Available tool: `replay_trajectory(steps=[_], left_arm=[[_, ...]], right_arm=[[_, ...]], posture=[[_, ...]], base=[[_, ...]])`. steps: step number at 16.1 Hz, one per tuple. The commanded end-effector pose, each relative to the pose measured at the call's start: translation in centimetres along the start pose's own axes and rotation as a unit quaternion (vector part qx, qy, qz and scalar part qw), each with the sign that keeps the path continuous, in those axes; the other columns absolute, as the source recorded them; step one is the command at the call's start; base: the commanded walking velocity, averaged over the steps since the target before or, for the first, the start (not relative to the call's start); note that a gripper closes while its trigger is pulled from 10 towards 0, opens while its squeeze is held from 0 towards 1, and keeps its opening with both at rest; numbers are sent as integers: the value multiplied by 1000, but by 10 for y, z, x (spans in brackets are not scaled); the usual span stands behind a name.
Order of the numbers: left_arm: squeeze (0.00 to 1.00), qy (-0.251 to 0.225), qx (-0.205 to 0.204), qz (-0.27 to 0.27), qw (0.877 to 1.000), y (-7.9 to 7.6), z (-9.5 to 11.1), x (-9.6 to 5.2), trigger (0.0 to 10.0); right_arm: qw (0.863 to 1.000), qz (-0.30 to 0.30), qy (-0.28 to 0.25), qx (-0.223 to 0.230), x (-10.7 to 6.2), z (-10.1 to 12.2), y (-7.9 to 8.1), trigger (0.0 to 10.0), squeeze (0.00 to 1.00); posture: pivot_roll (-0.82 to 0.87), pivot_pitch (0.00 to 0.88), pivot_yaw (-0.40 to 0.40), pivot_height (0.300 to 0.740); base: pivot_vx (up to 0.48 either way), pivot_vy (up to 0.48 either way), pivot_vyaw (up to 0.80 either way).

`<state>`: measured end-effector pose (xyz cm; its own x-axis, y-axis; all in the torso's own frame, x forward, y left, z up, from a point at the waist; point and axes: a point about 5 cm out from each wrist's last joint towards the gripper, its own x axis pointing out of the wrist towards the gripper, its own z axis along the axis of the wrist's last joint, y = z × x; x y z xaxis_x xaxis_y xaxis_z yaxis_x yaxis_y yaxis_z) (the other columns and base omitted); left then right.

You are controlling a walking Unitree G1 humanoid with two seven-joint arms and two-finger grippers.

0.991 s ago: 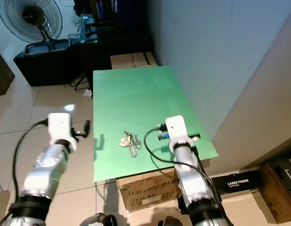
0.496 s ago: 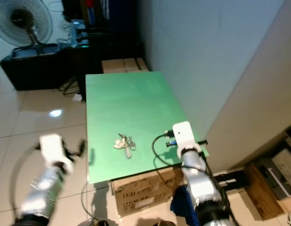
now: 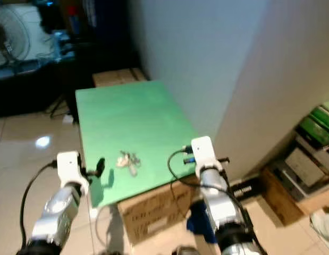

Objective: Hang keys on a hook

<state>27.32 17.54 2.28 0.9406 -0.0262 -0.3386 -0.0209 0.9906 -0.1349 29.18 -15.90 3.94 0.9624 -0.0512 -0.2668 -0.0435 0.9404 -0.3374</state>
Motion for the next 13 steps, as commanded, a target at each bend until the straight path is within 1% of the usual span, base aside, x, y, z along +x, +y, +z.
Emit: replay_trajectory(steps=[1,7,10,13], left_arm=[[0,3,3,1,1000,2,-1,-1,10000],[0,-14,20,-8,1000,1,13,7,10000],[0,-17,25,-10,1000,0,17,10,10000],[0,-22,19,-13,999,0,19,10,10000]], right_arm=[[1000,5,-19,0,4,10,3,0,0],[1000,12,-19,17,5,9,14,0,0],[999,11,-23,23,7,12,15,0,0],[999,7,-23,26,8,12,14,0,0]], posture=[[-206,0,36,740],[-202,0,69,740],[-202,0,79,740],[-199,0,84,740]], base=[[0,0,0],[0,0,0],[0,0,0],[0,0,0]])
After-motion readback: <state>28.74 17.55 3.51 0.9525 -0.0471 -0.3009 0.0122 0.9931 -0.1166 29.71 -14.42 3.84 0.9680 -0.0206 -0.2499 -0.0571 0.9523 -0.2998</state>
